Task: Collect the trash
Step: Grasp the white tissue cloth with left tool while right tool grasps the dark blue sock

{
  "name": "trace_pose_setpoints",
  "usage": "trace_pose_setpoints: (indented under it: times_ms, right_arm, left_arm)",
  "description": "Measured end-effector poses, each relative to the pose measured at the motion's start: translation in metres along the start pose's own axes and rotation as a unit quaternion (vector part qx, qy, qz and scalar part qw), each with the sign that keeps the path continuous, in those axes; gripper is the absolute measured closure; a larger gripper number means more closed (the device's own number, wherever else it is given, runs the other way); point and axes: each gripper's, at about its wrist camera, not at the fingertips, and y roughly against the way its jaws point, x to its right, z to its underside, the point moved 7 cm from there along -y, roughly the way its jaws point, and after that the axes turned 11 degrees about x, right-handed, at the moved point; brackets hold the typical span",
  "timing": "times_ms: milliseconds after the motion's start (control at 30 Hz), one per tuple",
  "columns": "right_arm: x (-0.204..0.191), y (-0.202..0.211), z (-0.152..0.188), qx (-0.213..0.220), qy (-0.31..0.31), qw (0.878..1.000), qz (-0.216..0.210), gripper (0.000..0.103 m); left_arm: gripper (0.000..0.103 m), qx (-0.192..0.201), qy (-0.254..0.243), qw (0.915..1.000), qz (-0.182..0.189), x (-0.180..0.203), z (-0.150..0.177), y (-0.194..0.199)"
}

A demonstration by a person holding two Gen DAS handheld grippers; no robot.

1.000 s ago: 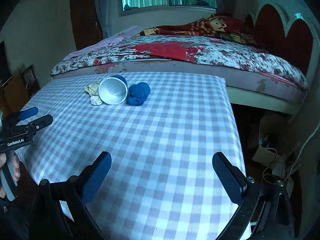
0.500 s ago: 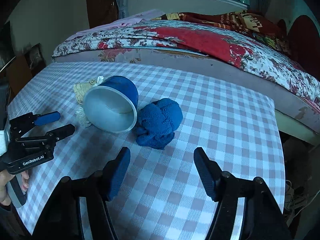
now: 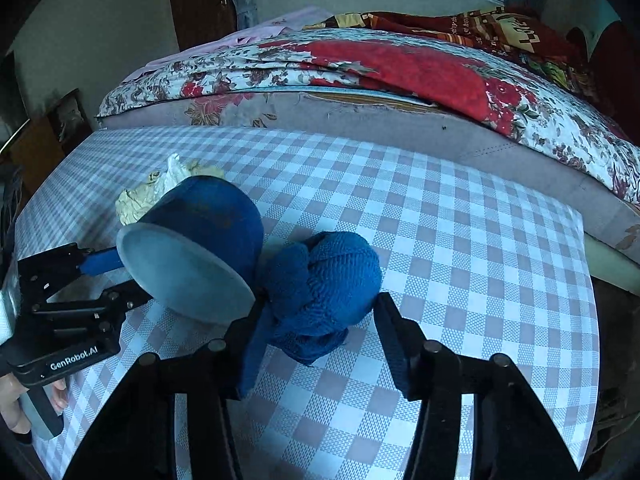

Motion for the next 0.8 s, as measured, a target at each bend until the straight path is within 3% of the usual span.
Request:
trace_pose_setpoints:
  times_ms: [200, 500, 800]
  right_arm:
    - [0.004, 0.004, 0.003, 0.008, -0.013, 1.0, -0.001, 0.064]
    - [0.016, 0.03, 0.015, 0.025, -0.028, 0.999, 0.011, 0.068]
    - [0.016, 0.075, 0.035, 0.039, -0.028, 0.999, 0.021, 0.068]
  left_arm:
    - [0.087, 0.005, 0.015, 0.9998, 0.016, 0.003, -0.004, -0.001]
    - [0.09, 0.044, 0.011, 0.9988, 0.02, 0.0, -0.001, 0.03]
    - [0.09, 0.057, 0.009, 0.9983, 0.01, 0.001, 0.015, 0.072]
